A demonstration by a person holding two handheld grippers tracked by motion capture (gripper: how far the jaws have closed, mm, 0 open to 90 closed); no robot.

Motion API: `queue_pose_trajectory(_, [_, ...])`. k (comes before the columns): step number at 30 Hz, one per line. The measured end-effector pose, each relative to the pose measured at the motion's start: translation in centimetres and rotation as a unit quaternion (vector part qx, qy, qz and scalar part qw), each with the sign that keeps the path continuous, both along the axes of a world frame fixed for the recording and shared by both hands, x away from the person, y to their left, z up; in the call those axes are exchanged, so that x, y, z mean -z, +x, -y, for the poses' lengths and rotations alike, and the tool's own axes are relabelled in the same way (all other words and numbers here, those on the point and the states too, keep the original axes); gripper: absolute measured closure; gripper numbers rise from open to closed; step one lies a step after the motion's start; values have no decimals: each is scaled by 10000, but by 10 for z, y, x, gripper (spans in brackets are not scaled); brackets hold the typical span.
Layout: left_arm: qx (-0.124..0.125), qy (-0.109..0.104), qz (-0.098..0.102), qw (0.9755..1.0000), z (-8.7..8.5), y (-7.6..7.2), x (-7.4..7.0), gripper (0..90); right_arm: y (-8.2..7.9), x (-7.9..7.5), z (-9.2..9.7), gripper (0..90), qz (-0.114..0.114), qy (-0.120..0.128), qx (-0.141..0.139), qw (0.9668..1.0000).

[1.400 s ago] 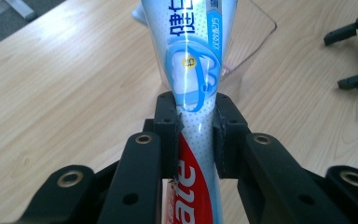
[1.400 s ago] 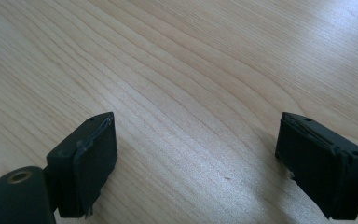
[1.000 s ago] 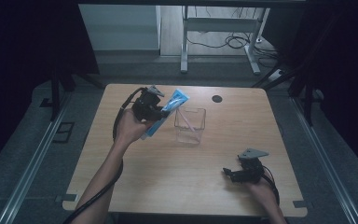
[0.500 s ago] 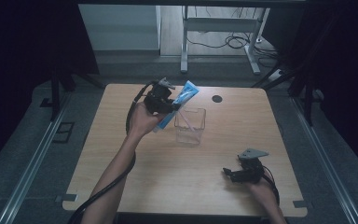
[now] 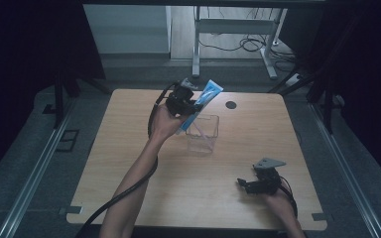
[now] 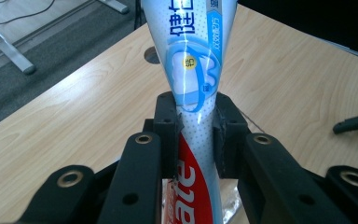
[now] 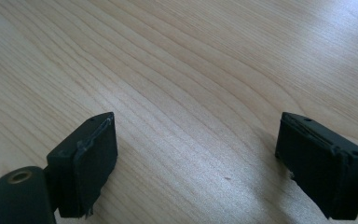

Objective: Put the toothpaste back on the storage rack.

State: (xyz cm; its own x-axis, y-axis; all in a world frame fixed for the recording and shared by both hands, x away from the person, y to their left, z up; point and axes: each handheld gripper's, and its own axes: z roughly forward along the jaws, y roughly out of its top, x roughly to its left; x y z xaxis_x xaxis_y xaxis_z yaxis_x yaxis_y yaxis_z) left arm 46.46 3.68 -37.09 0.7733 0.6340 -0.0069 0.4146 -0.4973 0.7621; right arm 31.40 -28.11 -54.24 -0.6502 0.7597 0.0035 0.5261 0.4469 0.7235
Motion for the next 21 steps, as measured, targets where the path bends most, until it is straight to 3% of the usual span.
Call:
queue_pose_trajectory(18, [-2,-195,230,9995,28,13,9,747,0,0,0,125,-6,10,2,10000])
queue_pose_trajectory(21, [-4,-130,278,9995,33,13,11,747,0,0,0,125,-10,11,2,10000])
